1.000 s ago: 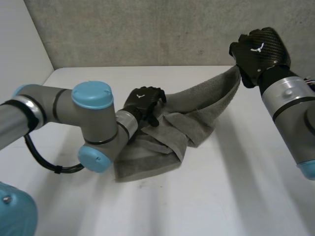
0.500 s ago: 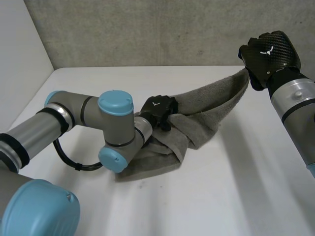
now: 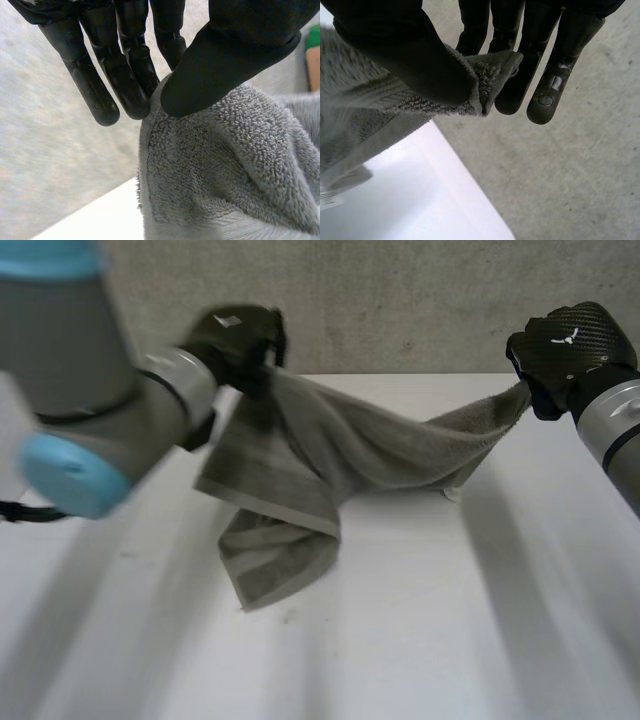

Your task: Fold the towel.

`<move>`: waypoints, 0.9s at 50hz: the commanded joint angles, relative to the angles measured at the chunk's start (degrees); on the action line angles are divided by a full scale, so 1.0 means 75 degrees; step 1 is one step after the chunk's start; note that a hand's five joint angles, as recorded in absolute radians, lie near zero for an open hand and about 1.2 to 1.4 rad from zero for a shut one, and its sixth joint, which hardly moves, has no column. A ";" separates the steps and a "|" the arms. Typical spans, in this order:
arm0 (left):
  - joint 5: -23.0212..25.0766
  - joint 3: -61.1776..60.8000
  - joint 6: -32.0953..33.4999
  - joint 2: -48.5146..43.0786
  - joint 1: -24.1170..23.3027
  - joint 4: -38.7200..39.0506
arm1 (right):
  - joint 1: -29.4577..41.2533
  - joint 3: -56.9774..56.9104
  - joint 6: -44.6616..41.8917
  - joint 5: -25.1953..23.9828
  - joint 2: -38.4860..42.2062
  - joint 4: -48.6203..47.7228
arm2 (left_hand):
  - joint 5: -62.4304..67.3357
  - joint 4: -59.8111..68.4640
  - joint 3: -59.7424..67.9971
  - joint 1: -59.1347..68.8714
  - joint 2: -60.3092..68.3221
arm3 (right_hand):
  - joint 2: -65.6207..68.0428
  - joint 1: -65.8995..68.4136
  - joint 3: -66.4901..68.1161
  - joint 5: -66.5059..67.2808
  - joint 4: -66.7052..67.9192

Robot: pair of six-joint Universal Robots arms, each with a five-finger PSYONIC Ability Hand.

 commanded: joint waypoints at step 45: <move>0.0052 -0.2199 0.1524 0.0976 0.1095 0.5158 | -0.0017 -0.1468 0.1034 -0.0153 0.1255 -0.3168 | 0.1467 0.1366 0.1380 0.1592 0.1372 | 0.1399 0.0121 0.1385 0.1471 0.1372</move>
